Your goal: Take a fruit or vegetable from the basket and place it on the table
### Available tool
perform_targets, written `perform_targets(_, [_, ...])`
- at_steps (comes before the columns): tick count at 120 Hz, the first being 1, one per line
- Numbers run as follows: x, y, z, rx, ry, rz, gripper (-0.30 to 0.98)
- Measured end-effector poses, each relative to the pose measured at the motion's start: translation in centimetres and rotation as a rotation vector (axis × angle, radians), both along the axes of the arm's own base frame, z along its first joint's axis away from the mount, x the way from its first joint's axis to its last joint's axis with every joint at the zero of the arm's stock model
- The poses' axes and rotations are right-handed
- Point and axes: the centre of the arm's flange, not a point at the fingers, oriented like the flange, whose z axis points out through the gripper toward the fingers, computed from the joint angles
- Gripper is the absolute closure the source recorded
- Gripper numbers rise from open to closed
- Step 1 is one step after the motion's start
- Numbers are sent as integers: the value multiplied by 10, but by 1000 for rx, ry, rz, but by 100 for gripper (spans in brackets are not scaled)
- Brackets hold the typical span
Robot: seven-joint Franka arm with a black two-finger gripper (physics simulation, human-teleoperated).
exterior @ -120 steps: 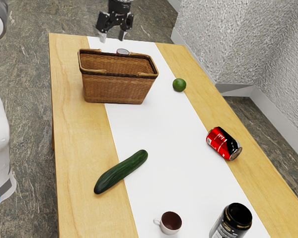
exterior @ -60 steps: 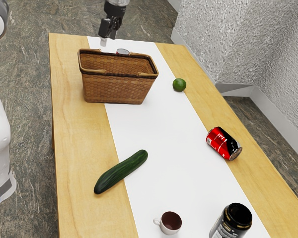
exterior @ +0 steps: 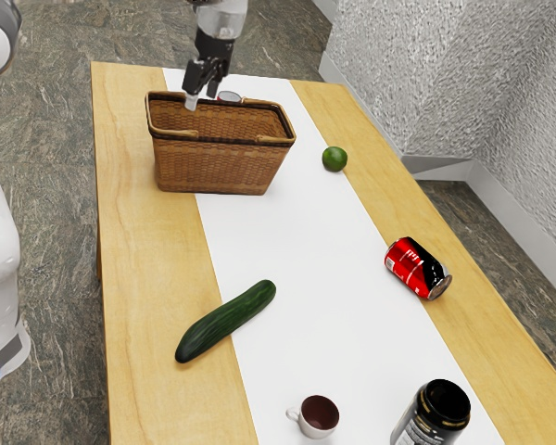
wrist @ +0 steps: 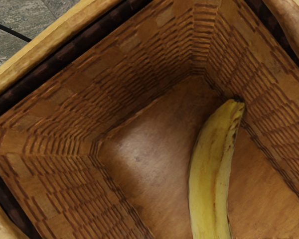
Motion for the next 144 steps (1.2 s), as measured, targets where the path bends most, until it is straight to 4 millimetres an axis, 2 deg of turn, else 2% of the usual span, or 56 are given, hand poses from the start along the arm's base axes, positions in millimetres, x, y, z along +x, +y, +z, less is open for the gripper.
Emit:
perform_targets(30, [-4, 5, 1, 7, -26, -51, 0])
perform_targets(70, [-25, 14, 11, 11, -50, -157, 0])
perform_targets(96, [-3, 26, -20, 3, -2, -209, 0])
perform_targets(132, [14, 29, -42, -10, -8, -259, 0])
perform_targets(144, [18, 28, -55, -21, -7, -273, 0])
